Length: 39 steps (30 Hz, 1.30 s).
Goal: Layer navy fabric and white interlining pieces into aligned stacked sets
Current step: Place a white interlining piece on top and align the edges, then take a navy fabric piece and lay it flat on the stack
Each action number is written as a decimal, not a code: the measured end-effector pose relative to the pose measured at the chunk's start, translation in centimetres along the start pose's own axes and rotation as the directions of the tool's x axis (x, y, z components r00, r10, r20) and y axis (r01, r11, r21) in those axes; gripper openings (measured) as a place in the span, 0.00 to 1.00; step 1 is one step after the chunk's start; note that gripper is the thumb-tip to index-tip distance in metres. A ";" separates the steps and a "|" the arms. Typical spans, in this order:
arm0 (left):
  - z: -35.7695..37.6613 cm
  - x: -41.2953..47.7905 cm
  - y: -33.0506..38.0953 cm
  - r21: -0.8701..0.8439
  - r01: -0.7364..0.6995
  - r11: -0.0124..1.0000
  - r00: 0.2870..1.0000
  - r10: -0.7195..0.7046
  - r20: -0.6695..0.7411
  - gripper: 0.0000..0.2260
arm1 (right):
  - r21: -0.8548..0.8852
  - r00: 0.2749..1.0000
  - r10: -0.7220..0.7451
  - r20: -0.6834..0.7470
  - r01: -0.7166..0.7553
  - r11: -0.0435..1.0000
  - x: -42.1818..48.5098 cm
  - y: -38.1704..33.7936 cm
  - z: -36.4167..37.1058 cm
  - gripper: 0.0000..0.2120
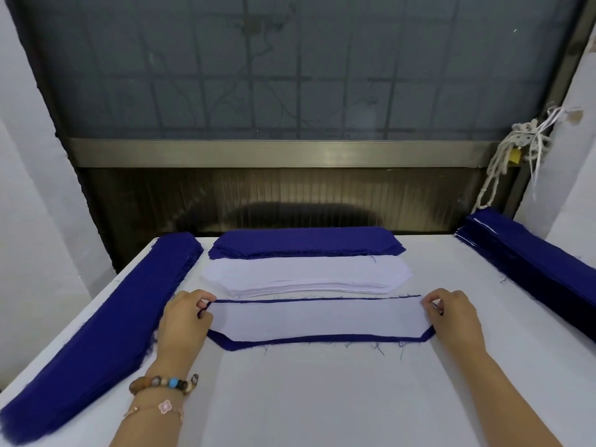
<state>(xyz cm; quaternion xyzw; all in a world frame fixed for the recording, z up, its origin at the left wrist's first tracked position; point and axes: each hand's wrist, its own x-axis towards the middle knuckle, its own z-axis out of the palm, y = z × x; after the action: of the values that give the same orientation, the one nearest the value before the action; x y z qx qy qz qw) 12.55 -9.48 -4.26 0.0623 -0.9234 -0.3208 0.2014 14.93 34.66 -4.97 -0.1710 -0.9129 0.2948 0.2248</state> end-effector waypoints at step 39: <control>8.4 15.3 5.9 0.111 -0.038 0.993 0.982 0.057 -0.182 0.04 | -0.112 0.995 -0.090 -0.052 0.084 0.990 15.2 -9.2 9.4 0.05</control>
<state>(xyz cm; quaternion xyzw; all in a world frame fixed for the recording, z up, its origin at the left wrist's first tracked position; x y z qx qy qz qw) -4.76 -3.82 -1.55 0.0804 -0.9179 -0.2586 0.2900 -4.31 29.97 -1.42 -0.1514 -0.9275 0.2292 0.2537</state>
